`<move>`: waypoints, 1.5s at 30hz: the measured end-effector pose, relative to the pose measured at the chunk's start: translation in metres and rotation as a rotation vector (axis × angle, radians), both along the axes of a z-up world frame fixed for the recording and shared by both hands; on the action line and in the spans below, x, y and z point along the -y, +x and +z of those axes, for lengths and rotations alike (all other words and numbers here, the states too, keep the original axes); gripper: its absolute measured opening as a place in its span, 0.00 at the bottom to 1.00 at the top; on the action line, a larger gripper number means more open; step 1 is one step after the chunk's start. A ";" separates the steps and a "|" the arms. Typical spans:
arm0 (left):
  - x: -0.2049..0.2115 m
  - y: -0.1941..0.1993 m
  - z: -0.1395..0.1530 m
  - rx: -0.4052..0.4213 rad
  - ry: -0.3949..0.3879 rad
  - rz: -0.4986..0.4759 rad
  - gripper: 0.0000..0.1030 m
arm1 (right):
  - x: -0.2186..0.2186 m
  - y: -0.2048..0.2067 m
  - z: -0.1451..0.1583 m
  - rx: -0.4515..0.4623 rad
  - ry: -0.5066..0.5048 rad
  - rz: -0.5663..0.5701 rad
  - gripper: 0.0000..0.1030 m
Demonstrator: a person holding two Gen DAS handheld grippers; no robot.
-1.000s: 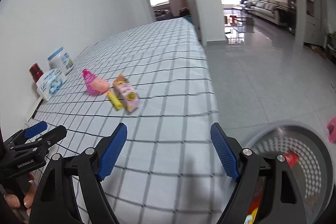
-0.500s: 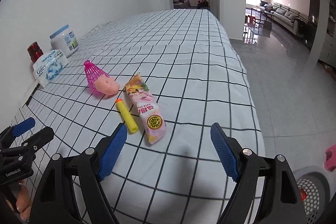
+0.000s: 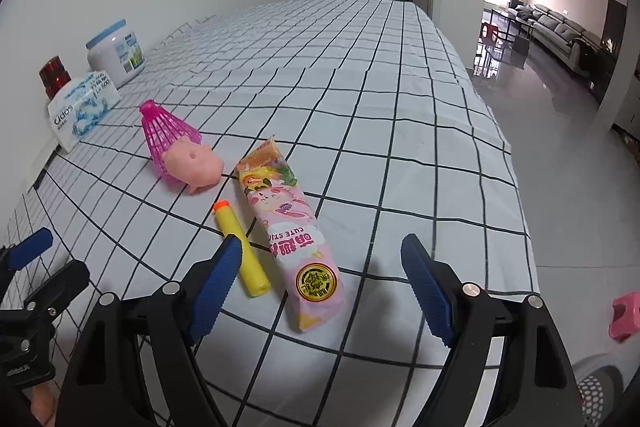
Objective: Collect trash
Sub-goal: 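Grasp the pink-wrapped snack stick with the right tool, then grasp the yellow foam dart with the left tool while the right tool holds the snack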
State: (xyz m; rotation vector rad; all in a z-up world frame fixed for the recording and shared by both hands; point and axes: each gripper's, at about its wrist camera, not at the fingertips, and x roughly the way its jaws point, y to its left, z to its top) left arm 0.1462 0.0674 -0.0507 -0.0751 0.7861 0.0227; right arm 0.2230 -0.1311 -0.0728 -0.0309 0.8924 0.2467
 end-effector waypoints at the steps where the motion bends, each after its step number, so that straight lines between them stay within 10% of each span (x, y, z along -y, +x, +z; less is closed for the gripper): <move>1: -0.001 0.001 -0.001 -0.002 -0.002 0.000 0.90 | -0.001 0.002 -0.002 -0.007 -0.005 0.002 0.76; 16: -0.001 0.004 -0.008 -0.029 -0.021 -0.013 0.90 | -0.003 0.019 -0.007 -0.045 0.009 -0.016 0.74; 27: 0.003 0.003 -0.007 -0.023 -0.013 -0.022 0.90 | -0.011 0.014 -0.009 -0.041 -0.020 0.019 0.27; 45: 0.043 0.013 -0.003 -0.061 -0.032 -0.066 0.90 | 0.046 -0.071 0.013 0.105 0.119 -0.165 0.25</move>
